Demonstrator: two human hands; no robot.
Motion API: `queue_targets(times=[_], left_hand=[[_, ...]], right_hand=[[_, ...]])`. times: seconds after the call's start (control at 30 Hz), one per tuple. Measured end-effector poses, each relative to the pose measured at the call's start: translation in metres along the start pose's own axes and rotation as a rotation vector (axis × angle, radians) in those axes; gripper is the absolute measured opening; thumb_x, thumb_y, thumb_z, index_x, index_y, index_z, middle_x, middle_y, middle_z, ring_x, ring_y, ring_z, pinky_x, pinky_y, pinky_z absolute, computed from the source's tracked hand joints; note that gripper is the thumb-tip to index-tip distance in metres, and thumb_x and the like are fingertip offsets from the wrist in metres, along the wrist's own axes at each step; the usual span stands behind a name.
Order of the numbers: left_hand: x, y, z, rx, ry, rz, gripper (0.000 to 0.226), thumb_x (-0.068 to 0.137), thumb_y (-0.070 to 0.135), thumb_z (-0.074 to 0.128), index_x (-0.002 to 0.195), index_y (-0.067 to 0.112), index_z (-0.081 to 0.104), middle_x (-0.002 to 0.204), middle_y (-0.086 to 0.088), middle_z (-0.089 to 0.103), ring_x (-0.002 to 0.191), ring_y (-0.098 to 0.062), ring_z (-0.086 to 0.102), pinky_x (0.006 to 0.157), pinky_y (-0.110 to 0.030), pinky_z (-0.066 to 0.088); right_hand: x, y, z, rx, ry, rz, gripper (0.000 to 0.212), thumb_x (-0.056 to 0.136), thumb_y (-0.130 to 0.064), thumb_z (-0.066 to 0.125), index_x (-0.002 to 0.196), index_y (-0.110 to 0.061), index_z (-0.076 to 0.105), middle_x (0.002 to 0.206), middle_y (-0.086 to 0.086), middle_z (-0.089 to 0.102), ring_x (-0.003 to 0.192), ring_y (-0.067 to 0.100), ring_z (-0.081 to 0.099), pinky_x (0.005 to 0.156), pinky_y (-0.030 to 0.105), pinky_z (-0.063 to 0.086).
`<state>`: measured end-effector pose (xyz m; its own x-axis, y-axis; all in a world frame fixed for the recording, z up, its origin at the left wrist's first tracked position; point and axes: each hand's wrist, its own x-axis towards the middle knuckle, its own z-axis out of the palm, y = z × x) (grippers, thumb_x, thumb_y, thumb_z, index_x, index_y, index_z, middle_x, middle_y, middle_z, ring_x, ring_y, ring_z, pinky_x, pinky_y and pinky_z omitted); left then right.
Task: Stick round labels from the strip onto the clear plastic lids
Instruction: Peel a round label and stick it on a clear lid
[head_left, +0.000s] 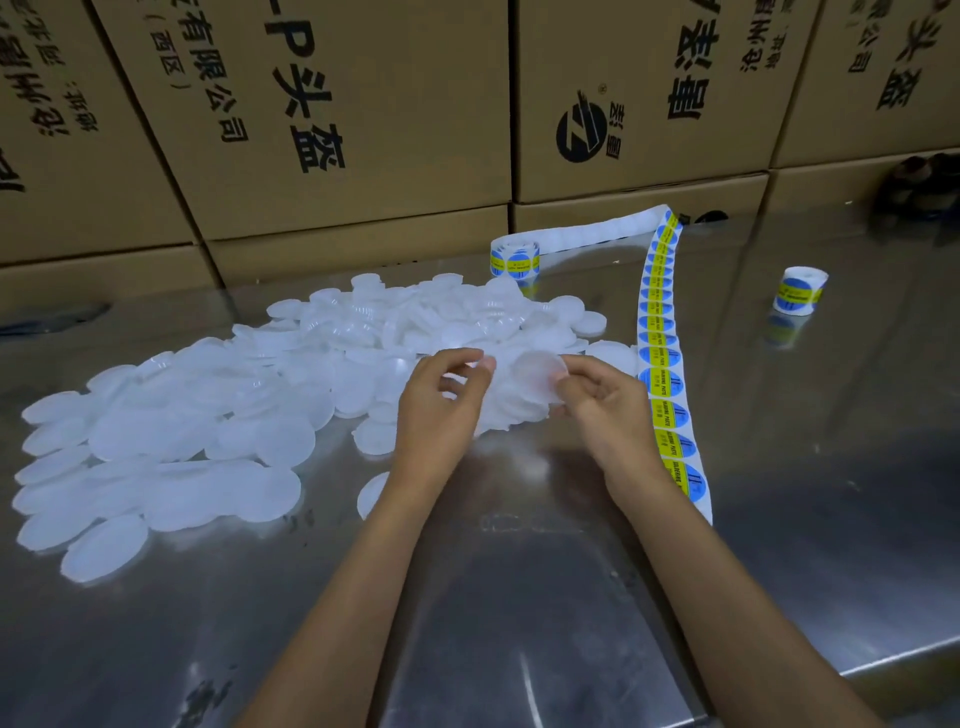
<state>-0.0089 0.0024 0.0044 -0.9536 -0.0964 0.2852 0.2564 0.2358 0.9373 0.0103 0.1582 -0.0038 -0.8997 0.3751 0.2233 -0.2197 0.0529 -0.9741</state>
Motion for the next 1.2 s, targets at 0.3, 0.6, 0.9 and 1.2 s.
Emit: queue_targets(times=[0.3, 0.6, 0.9, 1.2], left_hand=[[-0.008, 0.01, -0.003, -0.659, -0.315, -0.367, 0.029, 0.101, 0.011, 0.059, 0.129, 0.004, 0.059, 0.11, -0.017, 0.075, 0.101, -0.036, 0.073, 0.077, -0.036, 0.062], [-0.014, 0.012, -0.004, -0.805, -0.353, -0.439, 0.035, 0.097, -0.008, 0.052, 0.126, 0.009, 0.065, 0.115, -0.019, 0.071, 0.101, -0.047, 0.07, 0.084, -0.041, 0.061], [-0.019, 0.009, 0.008, -0.818, -0.397, -0.391, 0.043, 0.097, -0.01, 0.048, 0.127, 0.016, 0.064, 0.127, -0.022, 0.065, 0.109, -0.042, 0.069, 0.088, -0.037, 0.06], [-0.026, 0.0, 0.019, -0.78, -0.508, -0.398, 0.039, 0.102, -0.002, 0.046, 0.133, 0.017, 0.061, 0.138, -0.028, 0.054, 0.12, -0.036, 0.065, 0.087, -0.045, 0.059]], right_hand=[[-0.026, -0.01, 0.011, -0.238, -0.146, -0.238, 0.039, 0.084, 0.003, 0.058, 0.103, -0.025, 0.079, 0.127, -0.013, 0.065, 0.128, -0.004, 0.045, 0.104, 0.008, 0.034], [-0.029, -0.013, -0.081, -0.754, 0.018, -0.104, 0.043, 0.087, -0.014, 0.063, 0.129, -0.022, 0.061, 0.119, -0.001, 0.063, 0.121, 0.023, 0.051, 0.105, 0.038, 0.039], [-0.046, 0.001, -0.062, -0.905, -0.329, -0.162, 0.045, 0.087, -0.046, 0.067, 0.128, -0.035, 0.054, 0.116, -0.013, 0.058, 0.122, 0.01, 0.047, 0.104, 0.03, 0.026], [-0.049, 0.011, -0.056, -0.814, -0.27, -0.266, 0.034, 0.078, -0.048, 0.075, 0.107, -0.035, 0.063, 0.111, -0.021, 0.064, 0.111, 0.0, 0.054, 0.105, 0.031, 0.028]])
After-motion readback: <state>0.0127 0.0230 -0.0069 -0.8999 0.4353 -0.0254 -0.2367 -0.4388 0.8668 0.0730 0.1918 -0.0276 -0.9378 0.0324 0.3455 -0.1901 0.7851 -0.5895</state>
